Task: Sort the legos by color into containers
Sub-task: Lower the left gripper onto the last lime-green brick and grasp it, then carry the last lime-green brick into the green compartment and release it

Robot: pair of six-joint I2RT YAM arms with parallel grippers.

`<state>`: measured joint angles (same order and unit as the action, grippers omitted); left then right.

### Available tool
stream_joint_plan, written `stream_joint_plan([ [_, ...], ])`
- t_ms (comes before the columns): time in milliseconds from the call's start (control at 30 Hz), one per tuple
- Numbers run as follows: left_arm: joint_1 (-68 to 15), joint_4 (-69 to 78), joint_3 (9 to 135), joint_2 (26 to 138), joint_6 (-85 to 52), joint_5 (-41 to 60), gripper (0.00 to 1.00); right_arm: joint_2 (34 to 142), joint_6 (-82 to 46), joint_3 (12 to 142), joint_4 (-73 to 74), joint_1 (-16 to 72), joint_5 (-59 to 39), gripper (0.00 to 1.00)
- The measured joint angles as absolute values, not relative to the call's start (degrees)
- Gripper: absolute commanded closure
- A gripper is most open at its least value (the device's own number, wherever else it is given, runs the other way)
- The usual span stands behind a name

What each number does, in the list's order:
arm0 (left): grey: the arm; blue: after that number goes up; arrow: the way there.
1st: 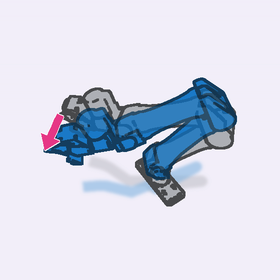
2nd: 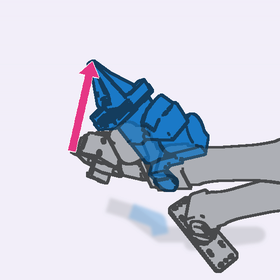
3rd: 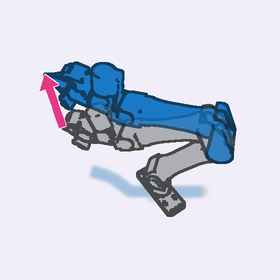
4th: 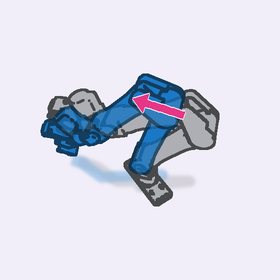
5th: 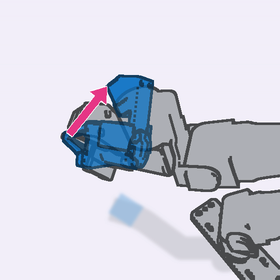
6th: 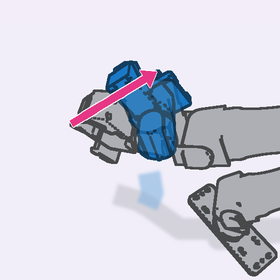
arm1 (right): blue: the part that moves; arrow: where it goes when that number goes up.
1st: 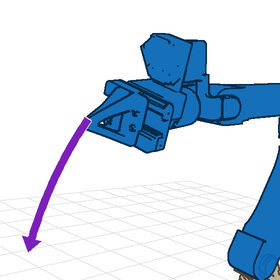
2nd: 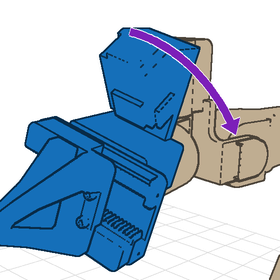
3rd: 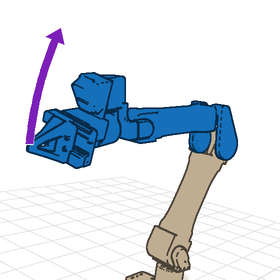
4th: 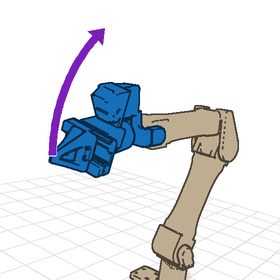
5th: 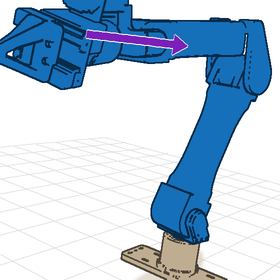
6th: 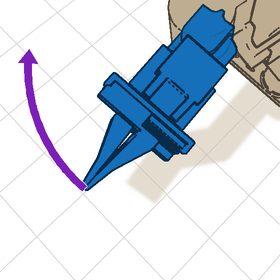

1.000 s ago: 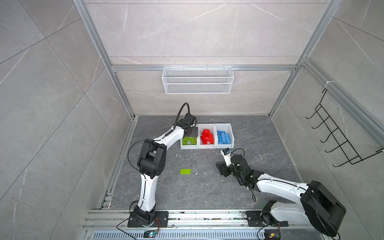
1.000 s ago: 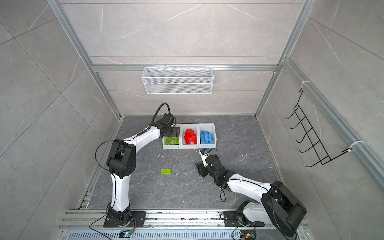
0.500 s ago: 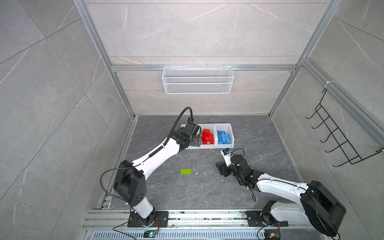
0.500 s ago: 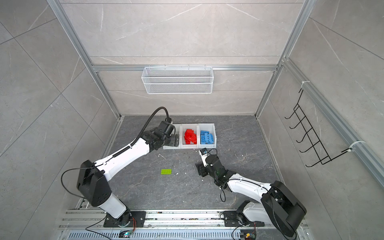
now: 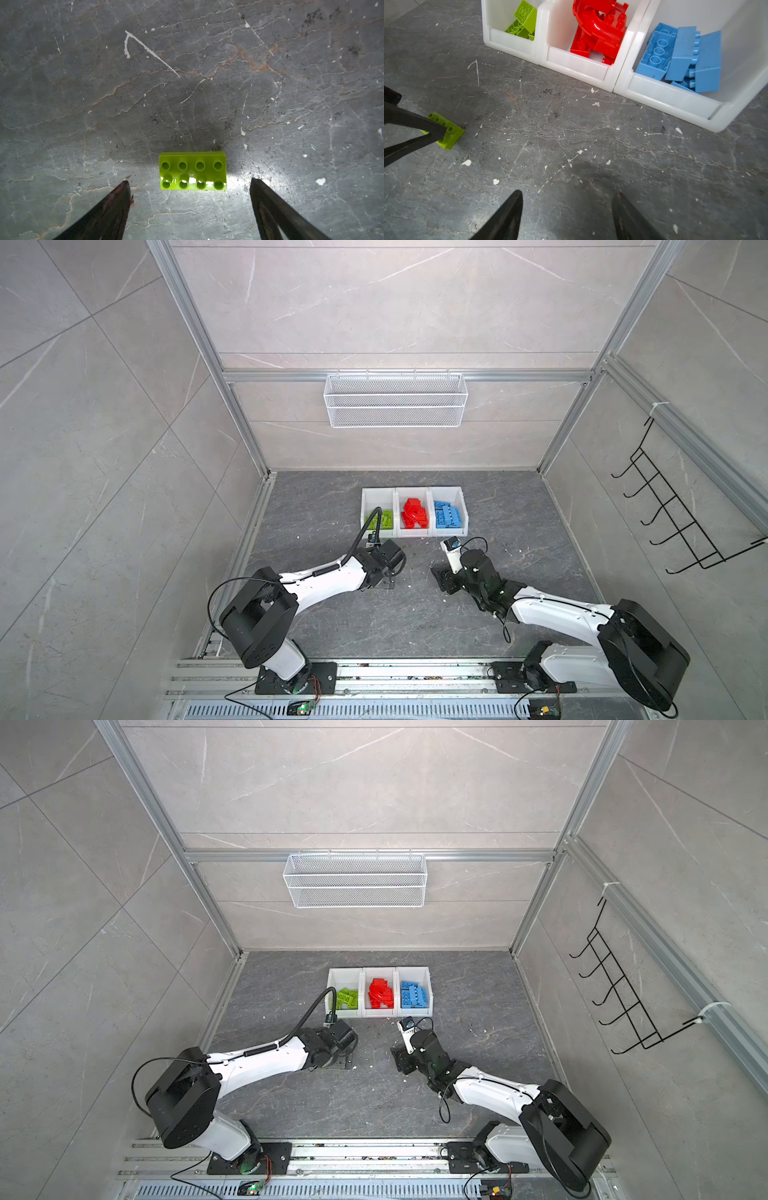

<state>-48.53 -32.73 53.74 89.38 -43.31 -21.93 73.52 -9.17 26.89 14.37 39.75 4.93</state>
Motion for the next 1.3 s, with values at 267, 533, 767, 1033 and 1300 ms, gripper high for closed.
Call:
stream_joint_plan([
  [267,-48.5,-30.1,53.5,91.3,-45.3,-21.7,0.07,73.5,-9.2,26.9,14.4,39.7,4.9,0.3],
  [533,-48.1,-28.2,50.9,92.9,-46.5,-20.9,0.07,72.2,-8.7,26.4,15.4,39.7,4.5,0.31],
  [767,-47.4,-26.2,50.9,94.5,-46.9,-20.5,0.08,71.2,-7.9,24.6,17.9,39.8,4.2,0.32],
  [1033,-47.4,-24.6,50.9,95.2,-48.1,-20.4,0.15,71.4,-7.9,24.8,18.1,39.9,3.4,0.32],
  [1300,-47.4,-24.4,50.9,95.2,-48.6,-20.5,0.28,72.5,-7.9,25.5,16.5,39.9,3.2,0.32],
])
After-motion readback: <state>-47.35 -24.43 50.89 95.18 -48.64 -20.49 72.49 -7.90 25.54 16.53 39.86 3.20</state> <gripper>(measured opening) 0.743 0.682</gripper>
